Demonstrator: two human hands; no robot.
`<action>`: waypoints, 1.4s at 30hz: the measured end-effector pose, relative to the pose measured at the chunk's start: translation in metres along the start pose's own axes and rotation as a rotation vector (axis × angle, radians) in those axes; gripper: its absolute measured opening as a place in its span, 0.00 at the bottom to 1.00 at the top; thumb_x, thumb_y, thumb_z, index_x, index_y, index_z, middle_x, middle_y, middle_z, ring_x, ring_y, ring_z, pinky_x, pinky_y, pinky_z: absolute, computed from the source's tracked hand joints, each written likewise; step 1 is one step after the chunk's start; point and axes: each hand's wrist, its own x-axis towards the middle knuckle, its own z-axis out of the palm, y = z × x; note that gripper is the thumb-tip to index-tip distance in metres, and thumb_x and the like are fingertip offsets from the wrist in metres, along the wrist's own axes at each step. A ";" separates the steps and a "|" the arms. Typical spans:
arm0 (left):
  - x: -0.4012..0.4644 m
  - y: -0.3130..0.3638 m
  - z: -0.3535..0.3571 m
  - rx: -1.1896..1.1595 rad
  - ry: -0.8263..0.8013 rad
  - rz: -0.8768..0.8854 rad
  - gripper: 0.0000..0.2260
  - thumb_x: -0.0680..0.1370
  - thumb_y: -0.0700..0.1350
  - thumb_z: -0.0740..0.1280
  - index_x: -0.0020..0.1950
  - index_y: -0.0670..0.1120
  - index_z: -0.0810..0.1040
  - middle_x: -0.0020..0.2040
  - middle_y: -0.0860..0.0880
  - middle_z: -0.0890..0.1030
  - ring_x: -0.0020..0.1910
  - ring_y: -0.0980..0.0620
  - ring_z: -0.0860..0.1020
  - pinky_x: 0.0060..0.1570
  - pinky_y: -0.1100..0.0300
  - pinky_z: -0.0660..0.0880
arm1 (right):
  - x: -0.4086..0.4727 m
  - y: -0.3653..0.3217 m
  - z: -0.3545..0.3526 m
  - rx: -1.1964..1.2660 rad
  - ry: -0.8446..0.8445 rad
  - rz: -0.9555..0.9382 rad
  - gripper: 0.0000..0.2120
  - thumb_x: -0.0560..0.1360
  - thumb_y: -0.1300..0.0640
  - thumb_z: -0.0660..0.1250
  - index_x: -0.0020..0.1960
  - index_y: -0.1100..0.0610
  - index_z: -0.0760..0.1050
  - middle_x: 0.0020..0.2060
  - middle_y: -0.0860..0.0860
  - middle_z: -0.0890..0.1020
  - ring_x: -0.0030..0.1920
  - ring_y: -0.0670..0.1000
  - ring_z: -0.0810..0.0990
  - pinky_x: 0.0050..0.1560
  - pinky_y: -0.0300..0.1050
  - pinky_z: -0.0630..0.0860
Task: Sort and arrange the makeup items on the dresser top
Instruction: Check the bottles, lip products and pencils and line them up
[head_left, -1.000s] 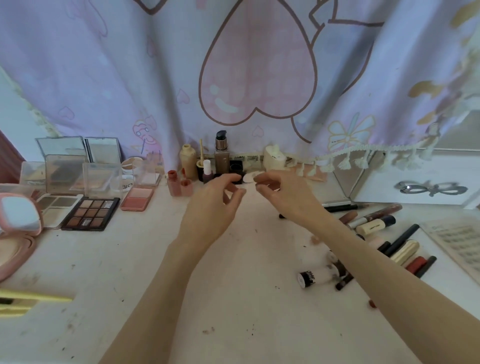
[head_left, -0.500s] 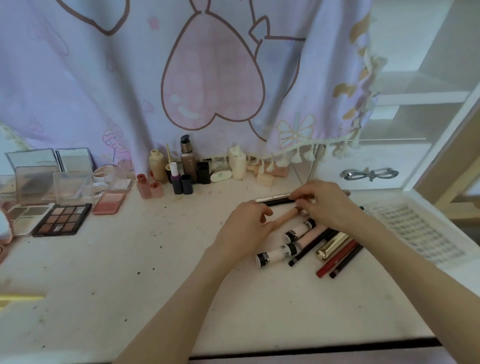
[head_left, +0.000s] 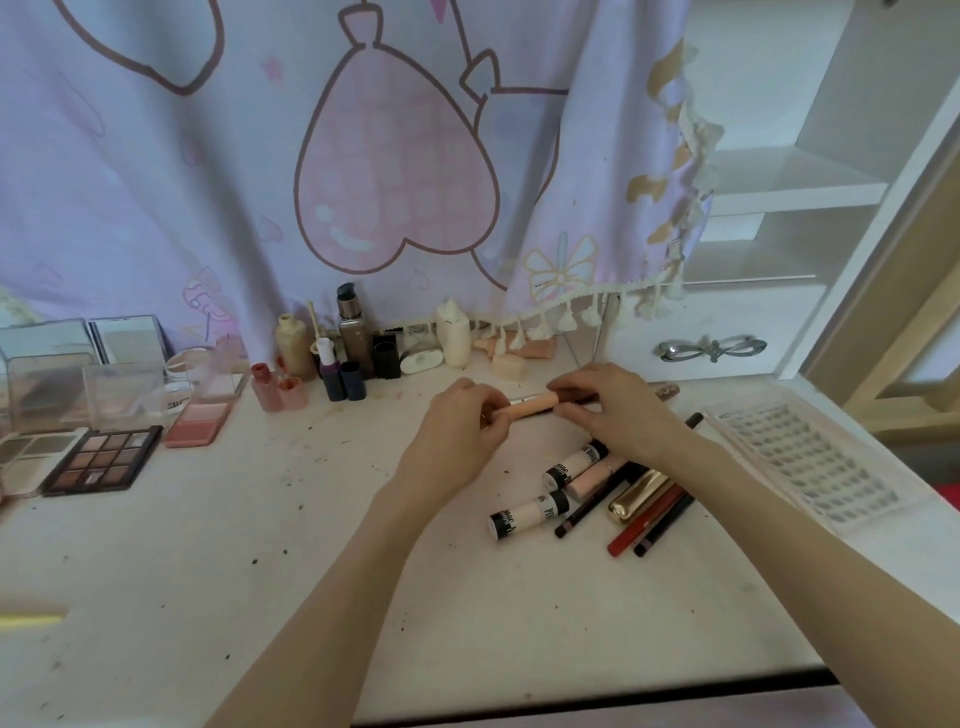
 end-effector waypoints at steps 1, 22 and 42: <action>0.000 -0.002 -0.004 -0.016 0.028 0.011 0.08 0.77 0.44 0.63 0.53 0.46 0.79 0.45 0.51 0.72 0.42 0.56 0.71 0.41 0.70 0.63 | 0.000 -0.003 -0.002 0.144 0.035 0.031 0.11 0.74 0.58 0.68 0.56 0.54 0.79 0.48 0.47 0.79 0.51 0.45 0.77 0.55 0.36 0.71; 0.004 -0.044 -0.025 -0.059 0.095 0.126 0.11 0.80 0.48 0.53 0.43 0.45 0.70 0.31 0.56 0.66 0.29 0.58 0.64 0.31 0.68 0.64 | 0.028 -0.051 0.041 0.913 0.263 0.197 0.18 0.80 0.55 0.59 0.46 0.71 0.75 0.20 0.43 0.65 0.23 0.43 0.61 0.28 0.37 0.59; -0.012 -0.043 -0.025 -0.015 0.069 0.040 0.19 0.75 0.59 0.50 0.39 0.49 0.72 0.32 0.54 0.70 0.31 0.56 0.69 0.33 0.60 0.64 | 0.014 -0.046 0.035 1.040 0.057 0.246 0.08 0.79 0.61 0.59 0.45 0.58 0.75 0.24 0.47 0.69 0.24 0.44 0.63 0.24 0.34 0.60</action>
